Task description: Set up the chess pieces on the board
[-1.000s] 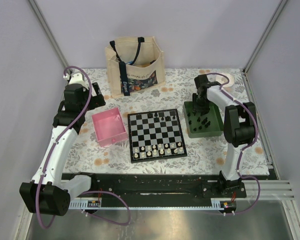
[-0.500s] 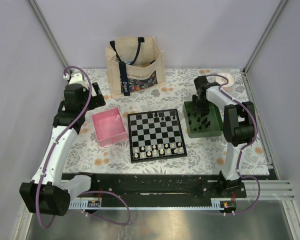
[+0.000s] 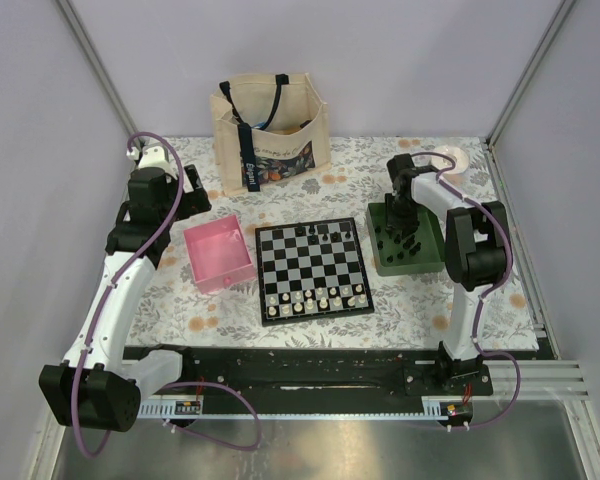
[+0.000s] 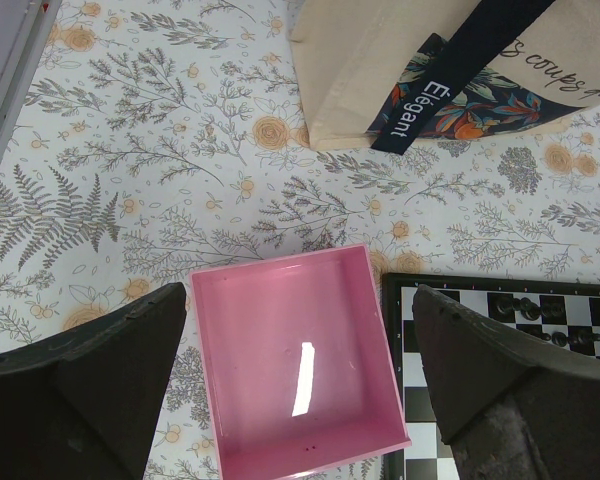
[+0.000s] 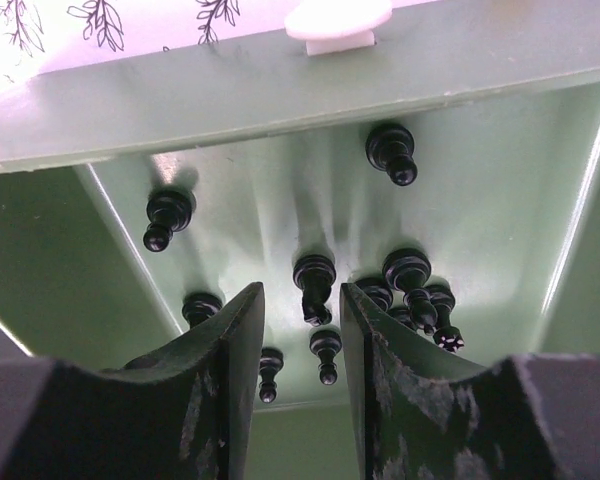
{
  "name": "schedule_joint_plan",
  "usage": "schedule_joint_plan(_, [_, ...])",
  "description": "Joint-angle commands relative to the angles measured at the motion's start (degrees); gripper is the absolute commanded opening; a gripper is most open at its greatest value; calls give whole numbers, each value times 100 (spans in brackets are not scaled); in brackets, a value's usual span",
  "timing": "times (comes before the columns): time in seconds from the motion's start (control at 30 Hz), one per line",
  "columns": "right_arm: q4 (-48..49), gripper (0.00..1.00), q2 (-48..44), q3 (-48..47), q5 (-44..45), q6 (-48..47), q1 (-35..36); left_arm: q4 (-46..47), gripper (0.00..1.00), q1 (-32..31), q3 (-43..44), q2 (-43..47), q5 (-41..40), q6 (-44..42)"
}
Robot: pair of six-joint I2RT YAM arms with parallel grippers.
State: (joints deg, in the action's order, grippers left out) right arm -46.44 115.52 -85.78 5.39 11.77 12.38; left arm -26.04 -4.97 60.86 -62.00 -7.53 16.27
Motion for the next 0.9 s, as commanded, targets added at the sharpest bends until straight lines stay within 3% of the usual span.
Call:
schedule_joint_plan(0.0, [-94, 44, 58, -132, 85, -52, 36, 187, 99, 5, 31, 39, -12, -63])
schedule_joint_plan(0.23, [-59, 39, 84, -167, 120, -43, 27, 187, 99, 5, 40, 47, 6, -72])
schedule_joint_plan(0.3, [-59, 23, 67, -167, 138, -43, 27, 187, 99, 5, 40, 47, -3, -72])
schedule_joint_plan(0.47, [-50, 21, -12, -150, 173, -26, 27, 187, 99, 5, 40, 47, -12, -72])
schedule_joint_plan(0.6, [-120, 8, -310, -203, 68, 1, 27, 187, 99, 5, 31, 56, -20, -89])
schedule_joint_plan(0.87, [-182, 4, -1154, -518, -336, 132, 115, 161, 99, 14, 49, 47, -161, -107])
